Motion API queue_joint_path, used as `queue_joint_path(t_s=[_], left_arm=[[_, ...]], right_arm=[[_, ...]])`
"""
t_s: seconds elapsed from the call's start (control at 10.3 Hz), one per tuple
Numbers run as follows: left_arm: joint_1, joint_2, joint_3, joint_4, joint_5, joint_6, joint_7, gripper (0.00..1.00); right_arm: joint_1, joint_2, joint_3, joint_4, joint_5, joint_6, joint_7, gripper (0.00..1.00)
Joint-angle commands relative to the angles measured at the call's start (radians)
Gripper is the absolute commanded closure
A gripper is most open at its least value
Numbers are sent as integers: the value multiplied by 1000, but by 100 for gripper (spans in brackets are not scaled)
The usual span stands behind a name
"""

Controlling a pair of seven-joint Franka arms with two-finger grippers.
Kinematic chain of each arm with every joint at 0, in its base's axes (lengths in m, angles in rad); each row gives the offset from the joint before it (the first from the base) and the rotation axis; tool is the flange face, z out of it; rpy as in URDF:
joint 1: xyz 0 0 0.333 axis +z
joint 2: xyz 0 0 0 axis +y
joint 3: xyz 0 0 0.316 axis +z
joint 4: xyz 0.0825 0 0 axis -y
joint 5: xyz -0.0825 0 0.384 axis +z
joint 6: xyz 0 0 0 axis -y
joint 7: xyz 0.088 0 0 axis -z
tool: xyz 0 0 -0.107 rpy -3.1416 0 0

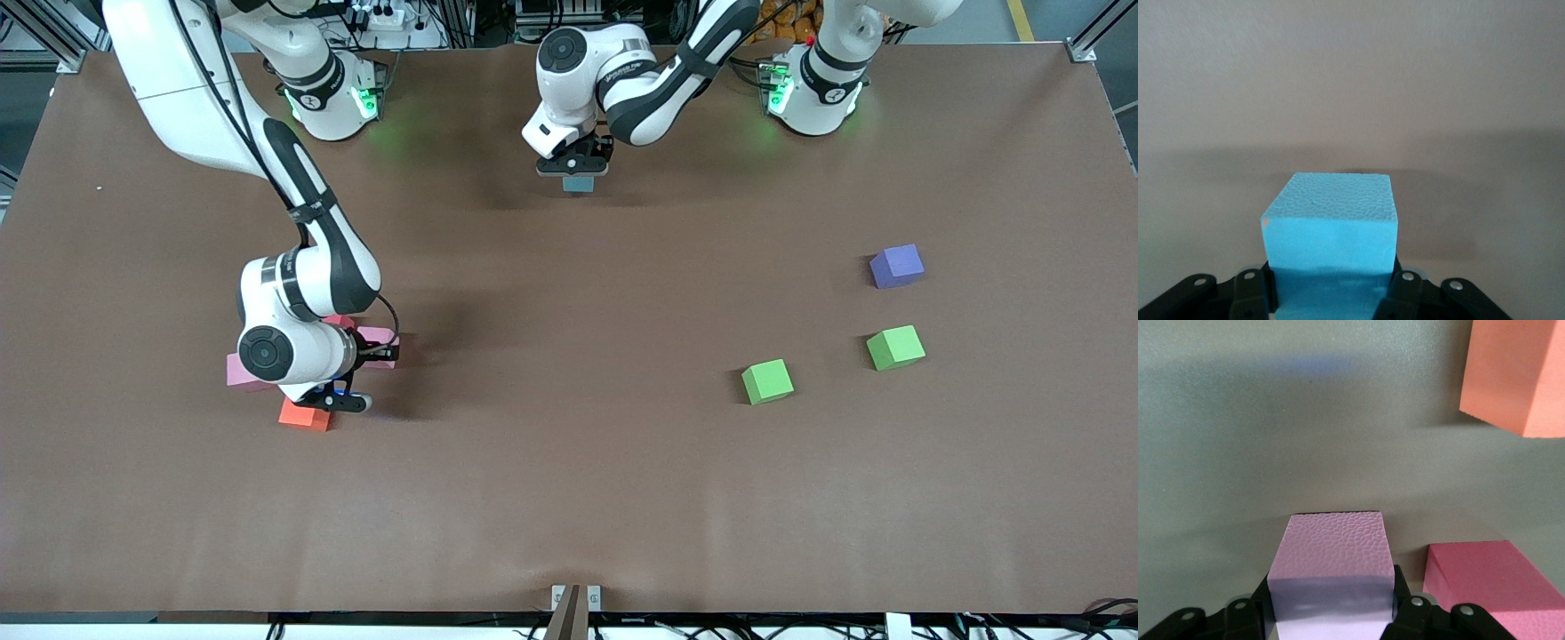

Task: Arrange blocks into number 1
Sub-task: 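Place the cyan cube mid-table with the left gripper while the right grasps light pink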

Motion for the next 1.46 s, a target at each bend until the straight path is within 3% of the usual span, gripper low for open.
queue_joint_path(t_s=[0.0, 0.19, 0.29, 0.39, 0.68, 0.97, 1.17, 1.36], left_arm=[[-31, 55, 8, 6, 37, 48, -41, 100], [-39, 50, 8, 6, 40, 48, -49, 100], [-42, 50, 8, 6, 40, 48, -49, 69], [-51, 52, 9, 7, 42, 48, -49, 1], [-59, 21, 8, 7, 43, 28, -91, 0], [-43, -97, 8, 33, 42, -96, -131, 0], [30, -164, 9, 59, 34, -176, -128, 0], [152, -189, 9, 65, 31, -176, -124, 0]], right_arm=[[4, -34, -5, -9, 12, -2, 10, 31], [5, -74, -6, -11, 11, -11, 13, 31], [7, -94, -6, -9, 11, -12, 19, 32], [10, -119, -6, -9, 11, -12, 21, 32], [100, -160, -82, -9, 11, -14, 54, 32], [136, -160, -86, -11, 12, -12, 103, 32], [171, -159, -86, -11, 17, -9, 140, 32], [221, -159, -87, -12, 90, -3, 148, 32]])
